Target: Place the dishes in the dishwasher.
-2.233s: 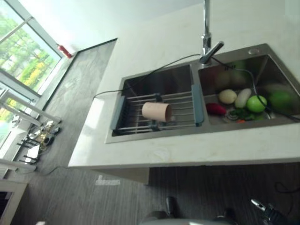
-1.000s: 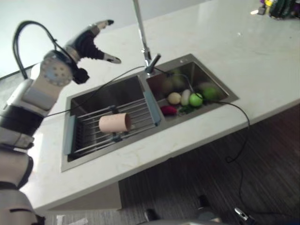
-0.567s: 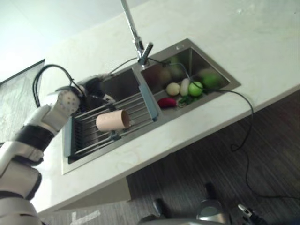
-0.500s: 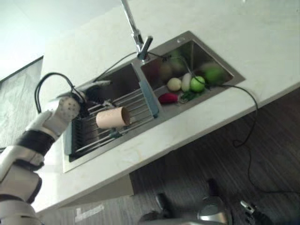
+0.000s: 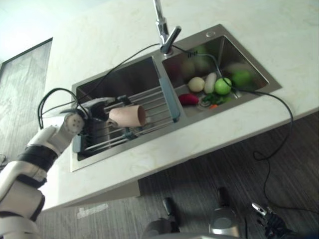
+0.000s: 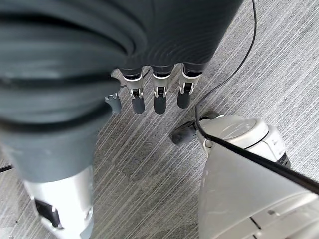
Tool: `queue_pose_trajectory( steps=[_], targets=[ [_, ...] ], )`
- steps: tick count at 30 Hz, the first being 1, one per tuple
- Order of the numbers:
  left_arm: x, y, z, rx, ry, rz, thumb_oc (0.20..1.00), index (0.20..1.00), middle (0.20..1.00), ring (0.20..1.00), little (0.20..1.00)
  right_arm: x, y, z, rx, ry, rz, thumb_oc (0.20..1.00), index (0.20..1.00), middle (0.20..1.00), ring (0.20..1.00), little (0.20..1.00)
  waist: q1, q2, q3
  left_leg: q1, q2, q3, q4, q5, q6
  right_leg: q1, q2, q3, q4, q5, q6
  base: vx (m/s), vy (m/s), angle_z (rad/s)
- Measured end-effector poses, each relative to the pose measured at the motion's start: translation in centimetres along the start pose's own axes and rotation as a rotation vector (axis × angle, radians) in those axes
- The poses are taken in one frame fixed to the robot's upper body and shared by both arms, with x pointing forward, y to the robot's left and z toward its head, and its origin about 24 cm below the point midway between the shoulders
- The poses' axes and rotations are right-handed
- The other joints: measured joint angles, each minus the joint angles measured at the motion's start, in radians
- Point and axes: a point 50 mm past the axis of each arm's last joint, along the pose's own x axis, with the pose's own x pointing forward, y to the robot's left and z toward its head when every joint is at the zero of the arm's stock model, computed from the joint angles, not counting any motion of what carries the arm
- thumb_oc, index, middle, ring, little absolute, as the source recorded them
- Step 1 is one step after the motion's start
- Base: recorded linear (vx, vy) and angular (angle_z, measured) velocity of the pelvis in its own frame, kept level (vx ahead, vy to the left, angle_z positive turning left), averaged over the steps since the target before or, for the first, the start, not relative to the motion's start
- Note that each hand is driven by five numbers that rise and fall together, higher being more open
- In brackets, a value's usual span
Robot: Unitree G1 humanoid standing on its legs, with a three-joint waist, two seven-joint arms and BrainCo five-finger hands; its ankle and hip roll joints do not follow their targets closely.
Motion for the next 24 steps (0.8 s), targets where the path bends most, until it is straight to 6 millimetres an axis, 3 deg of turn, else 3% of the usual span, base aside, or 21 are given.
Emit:
queue_pose_trajectory(
  steps=[7,24],
  targets=[
    [-0.3,-0.2,-0.4,-0.020,-0.009,0.027,1.000,1.000,1.000,1.000,1.000,0.0,0.0,-0.1,0.001,0.013,-0.011,1.000,1.000,1.000,1.000,1.000,0.000,-0.006,0.011,-0.002,0.001,-0.001,0.000,0.000,0.000,-0.001,0.000,0.000,0.000,-0.001,0.001,0.00,0.000,0.00],
    [-0.2,0.1,0.9,0.001,-0.074,0.036,1.000,1.000,1.000,1.000,1.000,0.5,0.7,0.9,0.001,-0.016,0.011,1.000,1.000,1.000,1.000,1.000,0.000,-0.035,0.047,-0.017,0.001,-0.002,0.000,0.001,0.000,-0.016,0.001,-0.002,0.000,-0.001,0.001,0.00,0.000,0.00]
  ],
)
